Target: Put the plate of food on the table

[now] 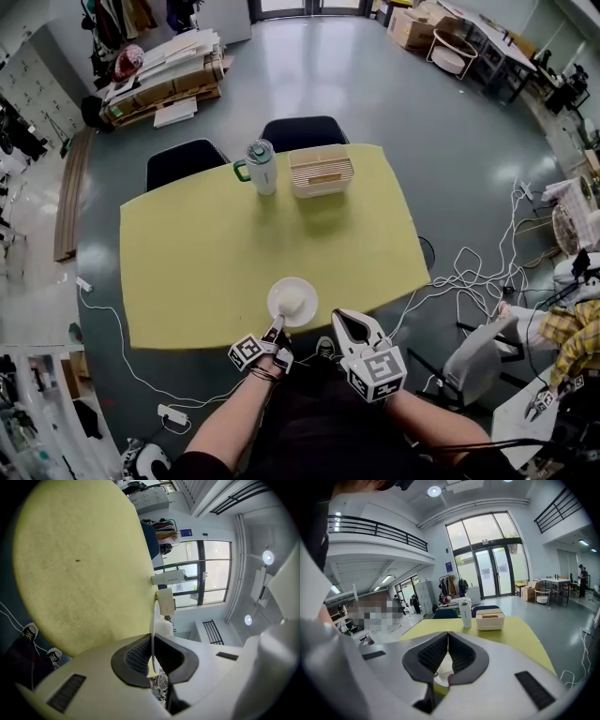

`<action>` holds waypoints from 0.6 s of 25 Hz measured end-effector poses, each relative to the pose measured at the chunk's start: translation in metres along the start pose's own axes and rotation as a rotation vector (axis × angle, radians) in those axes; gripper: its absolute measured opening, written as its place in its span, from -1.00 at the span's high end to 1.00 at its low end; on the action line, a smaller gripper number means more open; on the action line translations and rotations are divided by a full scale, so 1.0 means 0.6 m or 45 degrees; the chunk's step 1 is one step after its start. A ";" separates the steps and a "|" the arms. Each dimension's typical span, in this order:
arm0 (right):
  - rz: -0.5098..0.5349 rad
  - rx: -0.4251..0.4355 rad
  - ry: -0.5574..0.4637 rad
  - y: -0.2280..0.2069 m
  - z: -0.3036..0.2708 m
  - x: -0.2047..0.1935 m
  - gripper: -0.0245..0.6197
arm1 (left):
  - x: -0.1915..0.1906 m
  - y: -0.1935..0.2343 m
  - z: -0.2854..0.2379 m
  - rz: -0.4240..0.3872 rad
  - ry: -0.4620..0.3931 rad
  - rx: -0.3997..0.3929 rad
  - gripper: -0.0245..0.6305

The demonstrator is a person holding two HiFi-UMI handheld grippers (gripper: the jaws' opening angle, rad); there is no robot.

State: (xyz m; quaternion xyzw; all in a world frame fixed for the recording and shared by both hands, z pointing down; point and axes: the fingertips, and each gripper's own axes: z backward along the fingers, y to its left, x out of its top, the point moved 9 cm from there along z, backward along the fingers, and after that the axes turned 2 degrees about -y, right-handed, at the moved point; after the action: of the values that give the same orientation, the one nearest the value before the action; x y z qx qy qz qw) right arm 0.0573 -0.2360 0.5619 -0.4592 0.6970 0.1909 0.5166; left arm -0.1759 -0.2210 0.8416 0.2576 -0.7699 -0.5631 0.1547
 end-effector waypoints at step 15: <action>-0.029 0.005 0.030 -0.022 -0.093 -0.054 0.89 | 0.014 0.056 -0.058 0.006 0.021 0.117 0.87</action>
State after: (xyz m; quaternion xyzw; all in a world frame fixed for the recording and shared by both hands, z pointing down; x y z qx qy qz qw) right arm 0.0394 -0.2695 0.6154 -0.4681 0.6983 0.1782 0.5114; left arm -0.1720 -0.2453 0.8838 0.2672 -0.7943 -0.5245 0.1504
